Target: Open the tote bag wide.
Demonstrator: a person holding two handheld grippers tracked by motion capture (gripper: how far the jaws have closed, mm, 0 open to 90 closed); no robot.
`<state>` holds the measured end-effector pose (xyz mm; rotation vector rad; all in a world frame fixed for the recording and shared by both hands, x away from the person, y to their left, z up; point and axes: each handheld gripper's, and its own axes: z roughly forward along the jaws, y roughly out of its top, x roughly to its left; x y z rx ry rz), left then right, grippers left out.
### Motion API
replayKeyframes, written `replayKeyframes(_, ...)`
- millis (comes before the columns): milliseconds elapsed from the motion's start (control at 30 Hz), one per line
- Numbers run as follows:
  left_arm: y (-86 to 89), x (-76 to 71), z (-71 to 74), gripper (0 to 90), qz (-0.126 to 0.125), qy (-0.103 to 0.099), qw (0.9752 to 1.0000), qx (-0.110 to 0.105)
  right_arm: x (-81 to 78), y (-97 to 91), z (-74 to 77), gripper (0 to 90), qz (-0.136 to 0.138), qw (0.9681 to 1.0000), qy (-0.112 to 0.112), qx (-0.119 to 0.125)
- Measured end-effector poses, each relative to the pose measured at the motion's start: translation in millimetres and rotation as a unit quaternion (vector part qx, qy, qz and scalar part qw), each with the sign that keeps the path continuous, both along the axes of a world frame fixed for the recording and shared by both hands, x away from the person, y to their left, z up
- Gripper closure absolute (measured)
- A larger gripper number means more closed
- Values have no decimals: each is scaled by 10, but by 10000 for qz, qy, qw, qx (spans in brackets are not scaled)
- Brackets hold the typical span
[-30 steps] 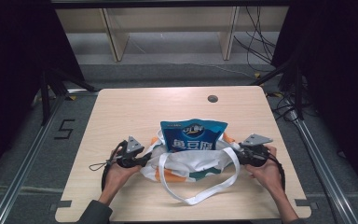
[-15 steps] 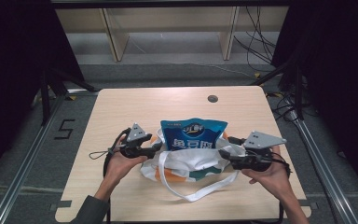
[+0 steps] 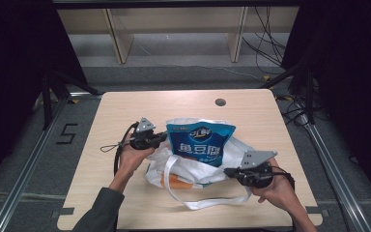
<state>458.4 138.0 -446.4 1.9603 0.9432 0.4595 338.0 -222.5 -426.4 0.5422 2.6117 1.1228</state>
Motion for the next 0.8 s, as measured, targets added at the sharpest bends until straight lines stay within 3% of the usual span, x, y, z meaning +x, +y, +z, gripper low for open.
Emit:
replayKeyframes(100,-4,215,-132,857,147,342,9991,213,-115,55,-212,892,165,9993,224,-231)
replayKeyframes(133,-15,253,-181,856,204,437,9985,258,-132,98,-365,892,80,9977,465,-480)
replayKeyframes(167,-37,297,-252,855,275,554,9975,337,-123,129,-460,892,96,9973,473,-555)
replayKeyframes(233,-91,385,-419,855,204,767,9954,534,-118,228,-711,893,6,9942,757,-764)
replayKeyframes(267,-118,406,-481,854,237,797,9949,572,-130,237,-718,892,-107,9937,859,-708)
replayKeyframes(300,-151,422,-544,853,264,849,9946,531,-103,237,-726,892,79,9955,704,-632)
replayKeyframes(333,-171,419,-556,850,316,872,9944,502,-111,238,-727,892,44,9956,697,-629)
replayKeyframes(400,-172,371,-464,825,361,711,9946,670,-123,222,-723,880,-32,9956,729,-590)
replayKeyframes(433,-117,302,-357,792,368,622,9956,602,-115,206,-697,850,11,9959,673,-605)
replayKeyframes(467,-117,302,-357,671,368,622,9956,602,-115,206,-697,850,11,9959,673,-605)
replayKeyframes(500,-54,215,-263,605,373,575,9971,342,-178,162,-490,640,-257,9973,657,-219)
replayKeyframes(533,10,28,-134,565,471,356,9982,90,-171,117,-362,593,-203,9987,447,-118)
replayKeyframes(567,33,-46,-89,542,405,268,9988,73,-175,77,-238,553,-269,9991,300,93)
replayKeyframes(667,68,-305,37,497,191,111,9997,-92,-155,-35,57,506,-521,9969,-95,576)
replayKeyframes(700,51,-389,52,506,112,80,9996,-258,-128,-83,158,500,-670,9953,-220,659)
replayKeyframes(733,51,-467,67,494,-12,177,9994,-291,-84,-121,233,495,-885,9924,-388,759)
replayKeyframes(767,24,-525,65,487,-30,206,9988,-437,-19,-174,305,487,-1038,9907,-525,702)
replayKeyframes(800,15,-554,73,481,-42,204,9990,-405,40,-199,340,485,-1235,9878,-611,726)
